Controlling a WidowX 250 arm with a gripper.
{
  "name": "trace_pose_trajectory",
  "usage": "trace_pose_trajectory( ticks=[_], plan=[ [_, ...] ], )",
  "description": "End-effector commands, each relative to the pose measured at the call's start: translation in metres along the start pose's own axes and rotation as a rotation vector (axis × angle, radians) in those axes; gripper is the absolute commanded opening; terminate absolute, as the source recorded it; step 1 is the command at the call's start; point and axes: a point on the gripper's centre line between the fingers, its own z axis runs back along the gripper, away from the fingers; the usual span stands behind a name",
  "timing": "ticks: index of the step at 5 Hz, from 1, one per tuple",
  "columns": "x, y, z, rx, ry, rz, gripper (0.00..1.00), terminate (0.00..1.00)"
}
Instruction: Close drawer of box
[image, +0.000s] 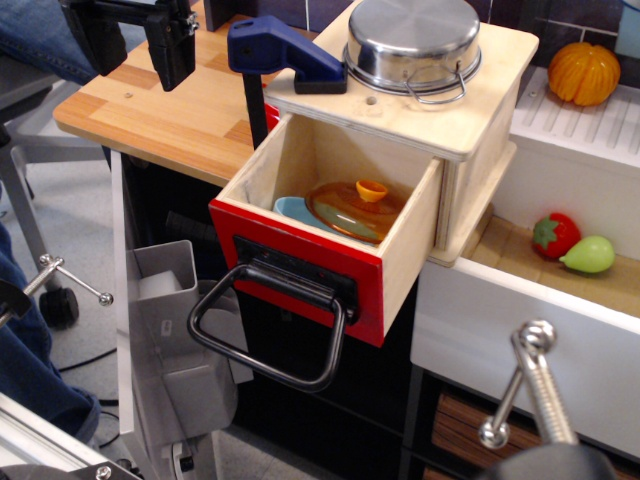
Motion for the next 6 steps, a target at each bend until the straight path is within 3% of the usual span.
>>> trace_pose_trajectory(
  ticks=[1, 3, 4, 6],
  plan=[
    [0.0, 0.0, 0.0, 0.0, 0.0, 0.0, 1.0, 0.0],
    [-0.061, -0.029, 0.01, -0.108, -0.006, -0.066, 1.0, 0.0],
    [-0.094, -0.06, 0.005, -0.115, -0.023, -0.042, 1.0, 0.0],
    [-0.096, -0.09, -0.029, -0.058, -0.038, 0.067, 1.0, 0.0]
  ],
)
